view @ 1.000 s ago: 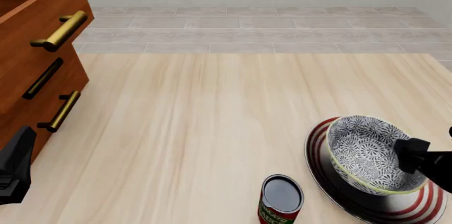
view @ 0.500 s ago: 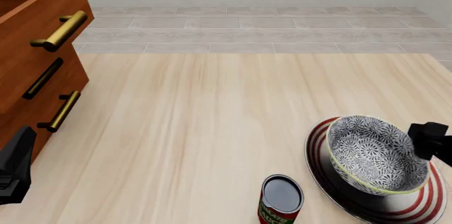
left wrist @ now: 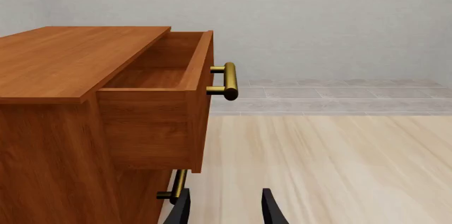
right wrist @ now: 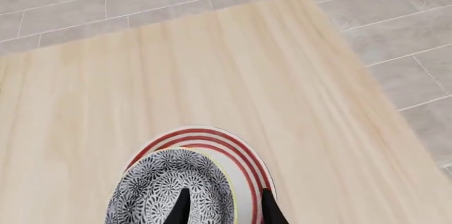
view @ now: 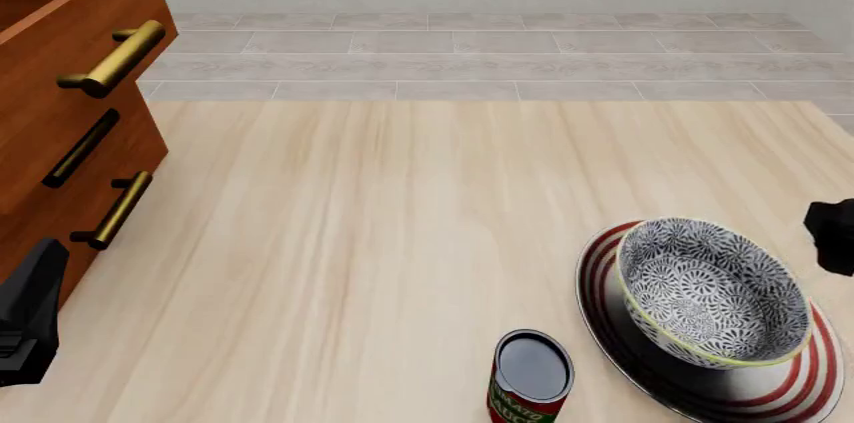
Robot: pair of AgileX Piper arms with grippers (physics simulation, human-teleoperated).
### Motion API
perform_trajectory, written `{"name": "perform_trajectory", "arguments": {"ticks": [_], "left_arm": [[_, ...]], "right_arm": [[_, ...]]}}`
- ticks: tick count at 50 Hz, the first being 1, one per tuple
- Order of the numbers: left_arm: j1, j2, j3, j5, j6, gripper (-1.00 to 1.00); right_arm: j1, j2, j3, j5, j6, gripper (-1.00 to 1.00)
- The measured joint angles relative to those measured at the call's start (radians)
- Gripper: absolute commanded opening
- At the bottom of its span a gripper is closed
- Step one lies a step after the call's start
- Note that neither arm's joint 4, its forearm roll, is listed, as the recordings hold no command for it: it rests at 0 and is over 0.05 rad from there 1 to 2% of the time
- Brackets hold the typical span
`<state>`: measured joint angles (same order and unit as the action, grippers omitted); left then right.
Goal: Put the bowl on the plate.
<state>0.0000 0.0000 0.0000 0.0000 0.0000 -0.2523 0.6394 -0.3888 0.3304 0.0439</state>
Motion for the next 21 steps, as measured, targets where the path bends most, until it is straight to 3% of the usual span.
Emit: {"name": "perform_trajectory", "arguments": {"ticks": [21], "left_arm": [[0.0, 0.0, 0.0, 0.0, 0.0, 1.0]], "right_arm": [[-0.017, -0.022, -0.111, 0.075, -0.063, 1.0]]}}
